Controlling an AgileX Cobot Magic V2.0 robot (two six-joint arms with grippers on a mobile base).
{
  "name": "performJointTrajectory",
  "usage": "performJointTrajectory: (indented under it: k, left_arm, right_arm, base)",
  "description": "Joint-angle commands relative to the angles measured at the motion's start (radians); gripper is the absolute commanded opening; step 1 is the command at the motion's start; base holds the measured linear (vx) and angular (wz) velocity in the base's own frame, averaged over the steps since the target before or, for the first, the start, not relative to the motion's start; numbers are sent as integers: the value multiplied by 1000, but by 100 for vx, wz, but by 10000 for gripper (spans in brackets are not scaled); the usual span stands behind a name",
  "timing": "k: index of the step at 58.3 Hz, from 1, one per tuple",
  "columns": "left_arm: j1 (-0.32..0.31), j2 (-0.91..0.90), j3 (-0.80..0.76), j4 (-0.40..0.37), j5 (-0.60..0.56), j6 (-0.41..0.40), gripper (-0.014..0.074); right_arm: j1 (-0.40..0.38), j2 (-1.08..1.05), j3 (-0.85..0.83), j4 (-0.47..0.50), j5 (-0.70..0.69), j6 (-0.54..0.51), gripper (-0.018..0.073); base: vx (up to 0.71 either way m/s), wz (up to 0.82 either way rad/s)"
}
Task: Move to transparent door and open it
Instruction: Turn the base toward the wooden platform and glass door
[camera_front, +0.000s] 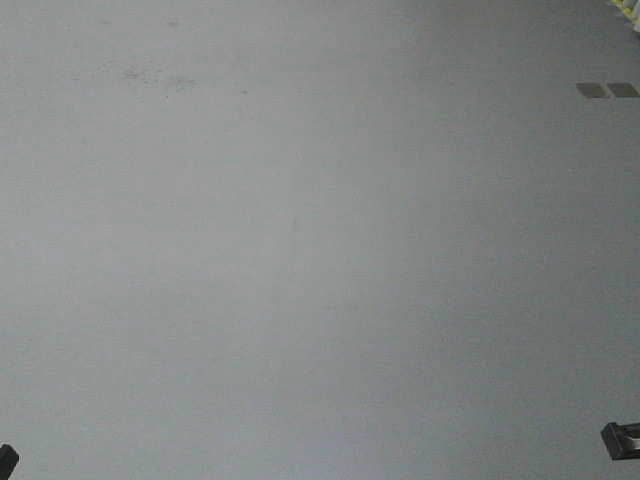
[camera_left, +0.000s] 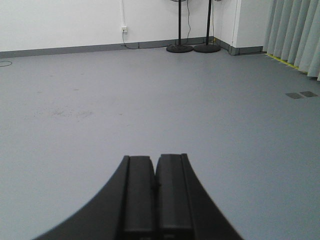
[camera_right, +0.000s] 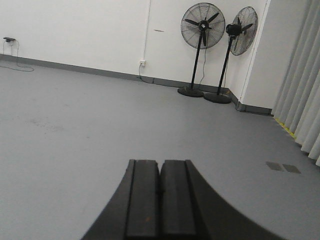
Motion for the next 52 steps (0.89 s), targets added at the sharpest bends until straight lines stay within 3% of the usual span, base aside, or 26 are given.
performJointTrajectory:
  k: [1, 52]
  left_arm:
    - [-1, -13, 8, -5, -82, -7, 3]
    - [-1, -13, 8, -5, -82, -7, 3]
  right_arm:
    - [-1, -17, 4, -5, -79, -5, -1]
    - [-1, -17, 4, -5, -79, -5, -1]
  base:
    - [10, 2]
    - [24, 23]
